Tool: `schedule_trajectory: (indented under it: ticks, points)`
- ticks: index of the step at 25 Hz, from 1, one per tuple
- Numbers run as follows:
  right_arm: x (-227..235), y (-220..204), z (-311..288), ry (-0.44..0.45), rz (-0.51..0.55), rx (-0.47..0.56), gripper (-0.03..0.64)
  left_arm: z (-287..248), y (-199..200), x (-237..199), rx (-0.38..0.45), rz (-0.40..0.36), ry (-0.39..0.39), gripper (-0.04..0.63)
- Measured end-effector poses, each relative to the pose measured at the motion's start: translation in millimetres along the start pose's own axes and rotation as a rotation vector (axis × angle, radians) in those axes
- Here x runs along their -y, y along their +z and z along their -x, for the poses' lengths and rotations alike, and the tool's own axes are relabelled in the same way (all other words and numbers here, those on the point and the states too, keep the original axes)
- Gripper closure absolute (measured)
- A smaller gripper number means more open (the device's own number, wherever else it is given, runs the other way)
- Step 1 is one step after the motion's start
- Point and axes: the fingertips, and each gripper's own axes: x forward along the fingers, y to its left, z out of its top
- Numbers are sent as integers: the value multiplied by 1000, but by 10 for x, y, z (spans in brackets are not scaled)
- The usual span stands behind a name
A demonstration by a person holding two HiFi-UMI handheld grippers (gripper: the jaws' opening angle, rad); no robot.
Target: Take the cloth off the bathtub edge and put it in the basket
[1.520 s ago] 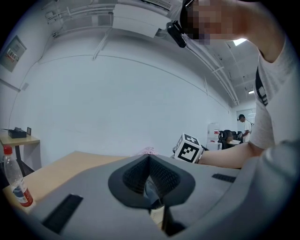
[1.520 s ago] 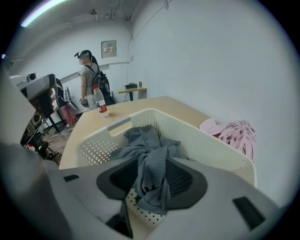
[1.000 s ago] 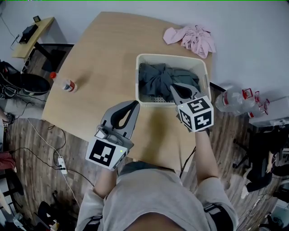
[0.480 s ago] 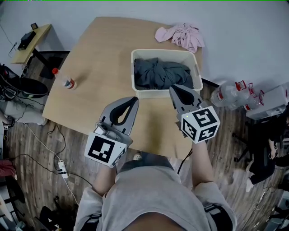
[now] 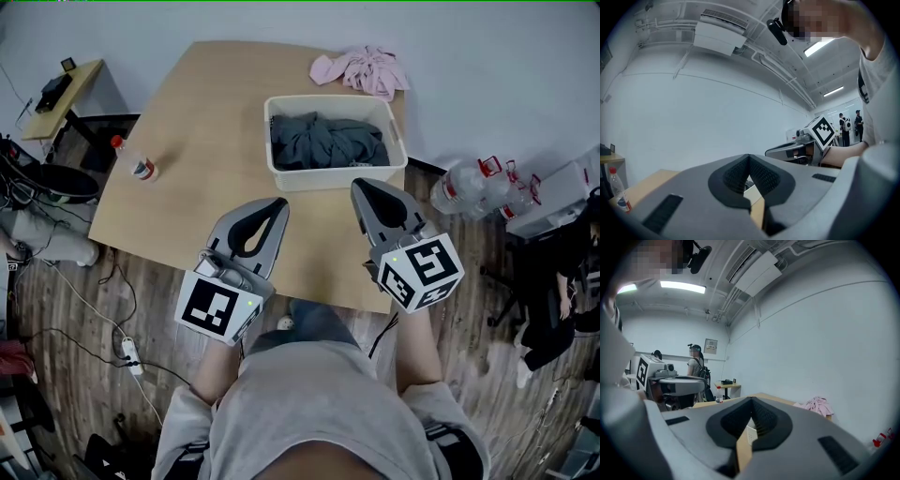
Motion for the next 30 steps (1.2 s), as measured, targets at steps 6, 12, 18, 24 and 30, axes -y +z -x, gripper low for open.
schedule_trajectory:
  ticks: [6,12,18,24,30]
  points:
    - [-137,34,242,-13,2,34,607,126,58,153,17,-11,-7,599]
    - [-237,36,411,-7,-9,50,607,212,90,299,20,-18,-14,598]
    - [-240,107,488,-1,3,81,607,238,146,350,30,-30,-4,600]
    - [-207,186,558,18,14,107,607,210,246,405,35,-50,19,599]
    - [-169,233,782,38,29,117,607,158,332,635,43,-44,33,598]
